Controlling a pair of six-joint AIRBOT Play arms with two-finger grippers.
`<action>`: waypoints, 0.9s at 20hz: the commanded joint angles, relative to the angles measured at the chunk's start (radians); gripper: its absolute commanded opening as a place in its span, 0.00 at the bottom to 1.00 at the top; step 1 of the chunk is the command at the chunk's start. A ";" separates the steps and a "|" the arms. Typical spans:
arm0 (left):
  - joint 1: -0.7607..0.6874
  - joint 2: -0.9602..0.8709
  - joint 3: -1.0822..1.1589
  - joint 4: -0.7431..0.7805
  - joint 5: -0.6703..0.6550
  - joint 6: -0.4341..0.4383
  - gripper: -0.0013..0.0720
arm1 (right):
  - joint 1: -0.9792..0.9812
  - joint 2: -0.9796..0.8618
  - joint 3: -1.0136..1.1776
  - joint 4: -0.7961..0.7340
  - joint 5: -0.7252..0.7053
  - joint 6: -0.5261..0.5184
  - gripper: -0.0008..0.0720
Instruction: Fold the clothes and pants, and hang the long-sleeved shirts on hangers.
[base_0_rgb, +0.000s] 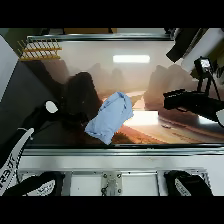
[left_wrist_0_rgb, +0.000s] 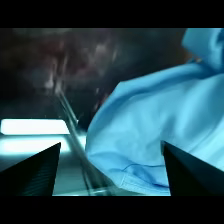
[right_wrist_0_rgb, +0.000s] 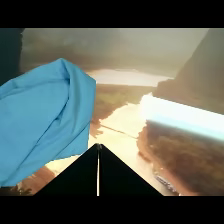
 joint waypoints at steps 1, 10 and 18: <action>0.010 -0.002 -0.126 -0.134 0.085 0.055 0.93 | 0.006 -0.030 0.000 0.001 0.003 0.000 0.03; -0.082 -0.144 0.045 -0.117 0.079 0.074 0.03 | 0.078 -0.221 0.000 0.000 0.029 0.059 0.03; 0.104 -0.041 0.209 0.008 -0.023 0.074 0.03 | 0.078 -0.681 0.030 0.083 -0.033 0.093 0.72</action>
